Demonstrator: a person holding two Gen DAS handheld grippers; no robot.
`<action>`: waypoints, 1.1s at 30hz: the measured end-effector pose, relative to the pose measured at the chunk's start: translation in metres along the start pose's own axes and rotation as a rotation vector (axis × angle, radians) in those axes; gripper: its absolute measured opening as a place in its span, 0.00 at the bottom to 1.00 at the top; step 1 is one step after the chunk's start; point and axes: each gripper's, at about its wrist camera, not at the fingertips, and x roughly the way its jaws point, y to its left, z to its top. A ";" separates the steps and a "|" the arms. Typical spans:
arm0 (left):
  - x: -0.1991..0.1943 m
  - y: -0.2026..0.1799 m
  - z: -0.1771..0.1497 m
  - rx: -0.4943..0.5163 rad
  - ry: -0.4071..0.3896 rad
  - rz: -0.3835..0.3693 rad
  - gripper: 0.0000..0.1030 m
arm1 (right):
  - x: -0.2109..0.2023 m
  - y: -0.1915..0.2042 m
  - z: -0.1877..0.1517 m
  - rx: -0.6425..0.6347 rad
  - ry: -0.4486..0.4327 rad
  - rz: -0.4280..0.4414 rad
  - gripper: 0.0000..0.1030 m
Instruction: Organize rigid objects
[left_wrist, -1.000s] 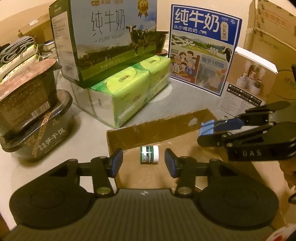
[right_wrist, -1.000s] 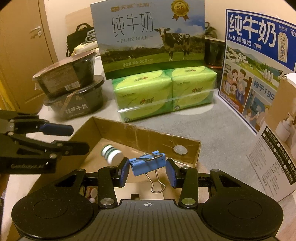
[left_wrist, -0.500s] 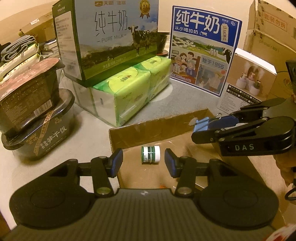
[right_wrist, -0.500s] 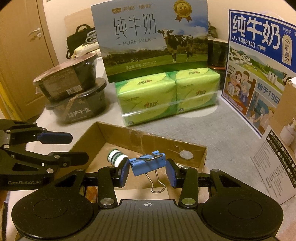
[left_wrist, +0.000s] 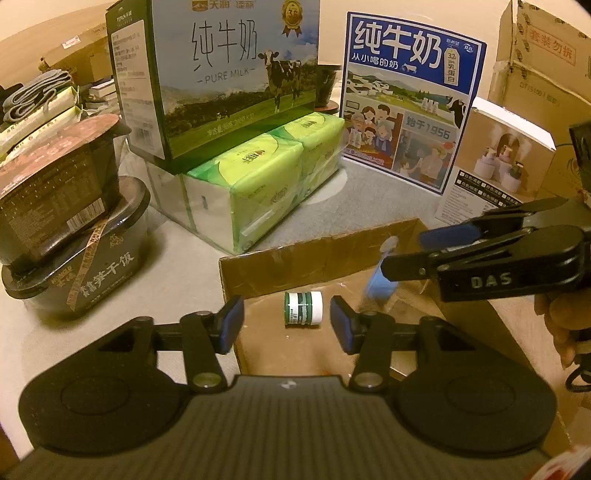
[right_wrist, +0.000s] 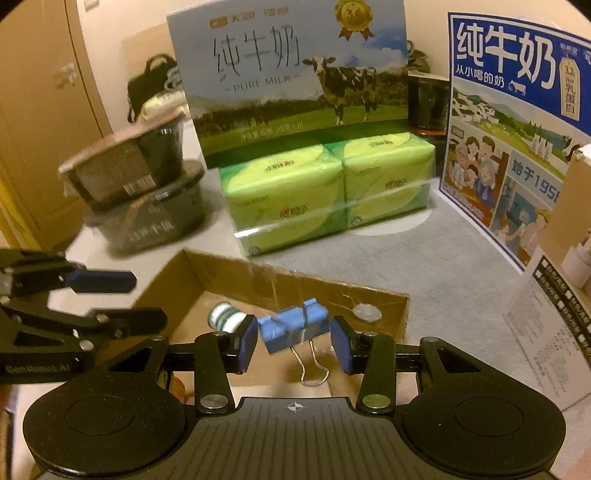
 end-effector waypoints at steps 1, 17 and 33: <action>0.000 0.000 0.000 0.000 -0.002 0.004 0.59 | -0.001 -0.001 0.000 0.007 -0.005 -0.004 0.68; -0.040 -0.009 -0.013 -0.033 -0.038 0.024 0.80 | -0.048 -0.003 -0.012 0.029 -0.021 -0.051 0.70; -0.147 -0.059 -0.073 -0.171 -0.071 0.050 0.99 | -0.168 0.031 -0.081 0.094 -0.037 -0.109 0.89</action>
